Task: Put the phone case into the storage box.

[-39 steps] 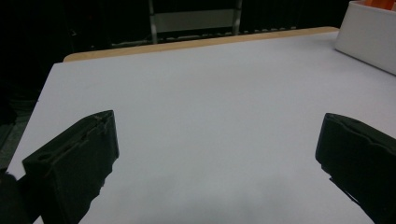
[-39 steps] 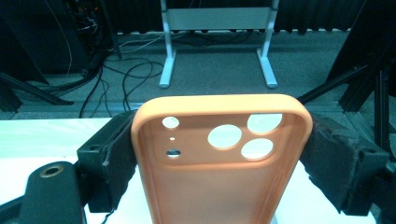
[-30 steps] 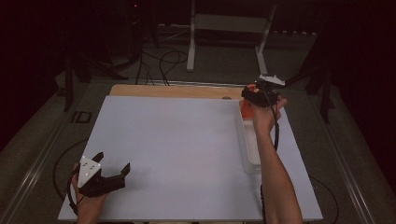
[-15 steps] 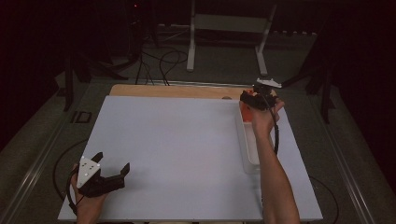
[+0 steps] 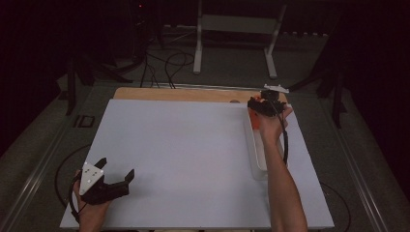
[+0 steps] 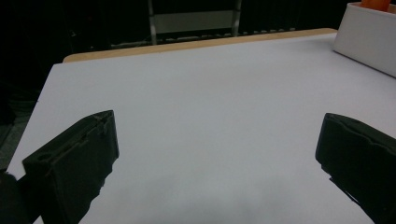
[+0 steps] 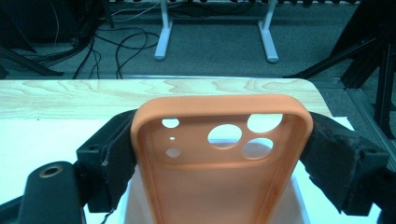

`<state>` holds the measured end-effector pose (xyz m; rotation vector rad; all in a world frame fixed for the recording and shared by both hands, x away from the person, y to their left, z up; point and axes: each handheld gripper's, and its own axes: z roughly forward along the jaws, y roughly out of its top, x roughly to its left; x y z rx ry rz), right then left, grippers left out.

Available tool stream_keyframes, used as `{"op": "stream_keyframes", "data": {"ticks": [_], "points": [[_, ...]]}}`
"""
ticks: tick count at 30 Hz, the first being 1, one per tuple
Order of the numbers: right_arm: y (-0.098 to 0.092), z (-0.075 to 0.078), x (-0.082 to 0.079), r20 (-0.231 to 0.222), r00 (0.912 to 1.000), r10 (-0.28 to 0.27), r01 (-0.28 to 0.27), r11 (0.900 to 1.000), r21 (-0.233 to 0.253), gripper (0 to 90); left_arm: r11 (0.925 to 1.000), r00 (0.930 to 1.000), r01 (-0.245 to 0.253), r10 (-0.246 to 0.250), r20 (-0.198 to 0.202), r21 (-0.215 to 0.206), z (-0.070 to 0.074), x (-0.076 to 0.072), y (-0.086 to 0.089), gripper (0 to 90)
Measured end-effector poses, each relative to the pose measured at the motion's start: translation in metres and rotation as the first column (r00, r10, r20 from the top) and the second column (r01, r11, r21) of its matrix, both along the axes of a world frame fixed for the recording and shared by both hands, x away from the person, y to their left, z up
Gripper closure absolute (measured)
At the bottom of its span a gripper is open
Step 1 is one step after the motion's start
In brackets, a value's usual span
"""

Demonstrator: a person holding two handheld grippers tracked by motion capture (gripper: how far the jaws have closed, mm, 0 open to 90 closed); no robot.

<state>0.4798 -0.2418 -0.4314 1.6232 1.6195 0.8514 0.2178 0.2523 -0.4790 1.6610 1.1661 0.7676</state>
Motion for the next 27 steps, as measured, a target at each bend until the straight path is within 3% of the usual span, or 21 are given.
{"op": "stream_keyframes", "data": {"ticks": [11, 27], "points": [[0.0025, -0.0014, 0.0024, 0.002, 1.0000, -0.001, 0.001, 1.000, -0.016, 15.9, 1.0000, 1.0000, -0.003, 0.003, -0.001, -0.004, -0.0002, -0.0003, 0.0006, 0.4], [0.0021, -0.0024, 0.0039, -0.002, 0.9997, -0.024, 0.024, 1.000, -0.001, 13.1, 1.0000, 1.0000, 0.000, 0.000, -0.005, -0.005, -0.0009, -0.0002, 0.0003, 0.4]]}}
